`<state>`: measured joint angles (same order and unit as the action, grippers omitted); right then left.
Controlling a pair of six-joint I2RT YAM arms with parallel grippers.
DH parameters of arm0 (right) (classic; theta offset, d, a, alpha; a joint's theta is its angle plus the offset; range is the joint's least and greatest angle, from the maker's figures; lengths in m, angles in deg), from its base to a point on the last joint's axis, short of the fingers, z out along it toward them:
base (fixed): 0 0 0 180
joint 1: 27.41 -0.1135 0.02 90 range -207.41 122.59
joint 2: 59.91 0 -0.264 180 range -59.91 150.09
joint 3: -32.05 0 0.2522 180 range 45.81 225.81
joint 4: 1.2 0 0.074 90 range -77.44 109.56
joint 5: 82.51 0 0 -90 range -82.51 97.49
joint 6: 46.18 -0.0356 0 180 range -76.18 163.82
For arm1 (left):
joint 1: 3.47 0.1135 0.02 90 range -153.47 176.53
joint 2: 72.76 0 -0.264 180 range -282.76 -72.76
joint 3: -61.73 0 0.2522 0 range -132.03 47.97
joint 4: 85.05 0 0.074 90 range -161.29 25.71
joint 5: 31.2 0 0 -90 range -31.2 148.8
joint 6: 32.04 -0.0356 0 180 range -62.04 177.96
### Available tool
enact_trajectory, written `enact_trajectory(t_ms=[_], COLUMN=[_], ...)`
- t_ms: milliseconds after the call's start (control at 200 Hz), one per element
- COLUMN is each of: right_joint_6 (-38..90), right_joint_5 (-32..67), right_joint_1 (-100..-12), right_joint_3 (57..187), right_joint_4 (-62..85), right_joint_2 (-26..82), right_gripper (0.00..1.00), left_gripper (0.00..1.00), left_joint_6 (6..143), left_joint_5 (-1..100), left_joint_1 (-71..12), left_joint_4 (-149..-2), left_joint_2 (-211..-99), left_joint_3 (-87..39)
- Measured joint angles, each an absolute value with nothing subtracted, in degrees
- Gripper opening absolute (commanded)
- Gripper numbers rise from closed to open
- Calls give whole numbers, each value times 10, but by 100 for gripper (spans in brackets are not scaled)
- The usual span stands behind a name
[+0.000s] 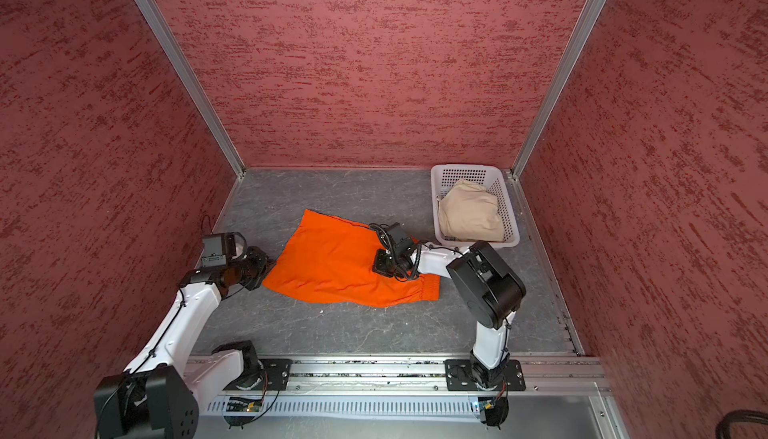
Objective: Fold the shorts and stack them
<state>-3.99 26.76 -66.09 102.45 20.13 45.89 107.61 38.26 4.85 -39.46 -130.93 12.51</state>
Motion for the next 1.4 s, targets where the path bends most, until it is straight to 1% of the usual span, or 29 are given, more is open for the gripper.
enact_trajectory(t_ms=[105,210,331,386,521,591,696,797,927,1042,1182,1283,1403], right_joint_6=[-61,-83,-91,-91,-83,-80,-70,-54,-27,-6,19,33,40], right_joint_5=[272,279,283,283,276,272,268,266,272,301,333,353,374], right_joint_1=[-690,-709,-719,-719,-698,-673,-618,-555,-469,-389,-311,-284,-271], right_joint_3=[1039,1059,1089,1096,1082,1054,1007,963,913,871,838,827,812], right_joint_4=[158,118,110,112,119,121,127,152,201,233,269,286,289], right_joint_2=[485,513,534,531,469,402,292,197,109,60,32,23,19], right_gripper=[0,0,6,9,20,26,29,32,34,34,35,35,36], left_gripper=[3,13,24,31,41,45,52,54,55,59,61,62,62], left_joint_6=[1071,1063,1038,1028,971,931,873,805,692,579,454,383,316], left_joint_5=[392,400,409,416,434,448,462,473,472,454,440,422,399], left_joint_1=[26,10,-20,-37,-99,-144,-208,-272,-369,-443,-516,-552,-573], left_joint_4=[-397,-407,-415,-419,-449,-466,-490,-518,-546,-553,-553,-552,-552], left_joint_2=[-1311,-1310,-1309,-1309,-1308,-1309,-1326,-1364,-1434,-1512,-1595,-1644,-1682], left_joint_3=[125,124,108,94,60,47,30,12,-16,-55,-92,-110,-128])
